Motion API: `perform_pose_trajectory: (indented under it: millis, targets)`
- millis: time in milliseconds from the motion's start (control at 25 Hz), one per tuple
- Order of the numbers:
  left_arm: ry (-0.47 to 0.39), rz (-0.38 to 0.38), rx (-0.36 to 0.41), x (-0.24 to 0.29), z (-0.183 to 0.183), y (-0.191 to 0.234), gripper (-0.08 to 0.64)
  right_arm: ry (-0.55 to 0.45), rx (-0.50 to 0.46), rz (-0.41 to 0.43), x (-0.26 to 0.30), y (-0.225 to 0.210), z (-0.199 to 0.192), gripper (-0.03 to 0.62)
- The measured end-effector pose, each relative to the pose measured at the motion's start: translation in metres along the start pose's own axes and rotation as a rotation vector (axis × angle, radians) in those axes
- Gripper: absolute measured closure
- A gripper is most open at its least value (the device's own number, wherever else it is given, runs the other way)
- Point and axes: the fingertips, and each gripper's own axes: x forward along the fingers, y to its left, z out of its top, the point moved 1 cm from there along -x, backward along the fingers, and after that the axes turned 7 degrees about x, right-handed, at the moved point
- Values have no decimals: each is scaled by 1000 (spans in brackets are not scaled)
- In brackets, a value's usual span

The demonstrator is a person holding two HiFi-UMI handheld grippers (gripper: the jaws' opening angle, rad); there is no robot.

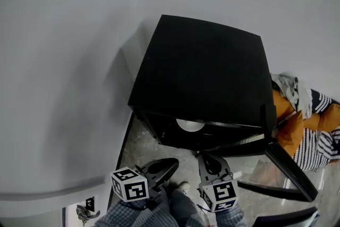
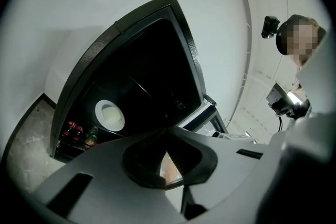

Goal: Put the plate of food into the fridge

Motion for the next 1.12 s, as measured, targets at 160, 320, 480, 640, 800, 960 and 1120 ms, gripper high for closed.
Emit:
perform_pose_trajectory:
  millis: [160,320,480,640,800,960,1120]
  targets:
    - [31,2,59,4,14,-12,554,-53,32,-22,-16,-7,24,584]
    - [54,-13,121,3,25,-26,554,-105,128,-45,-33,-13,39,586]
    - [22,-19,147,2,39,-36,554,-139,191,-38,-42,-13,49,586]
    - [-5,-20,188,-1,56,-43,554,-160,191,-20,-47,-7,60,586]
    - [-22,-30,217,4,65,-46,554,-184,193,-23,-49,-5,67,586]
    - [-15,-39,249,11,66,-49,554,-200,217,-3,-46,-4,70,586]
    - [-5,-48,252,17,66,-51,554,-216,211,-6,-46,-6,76,586]
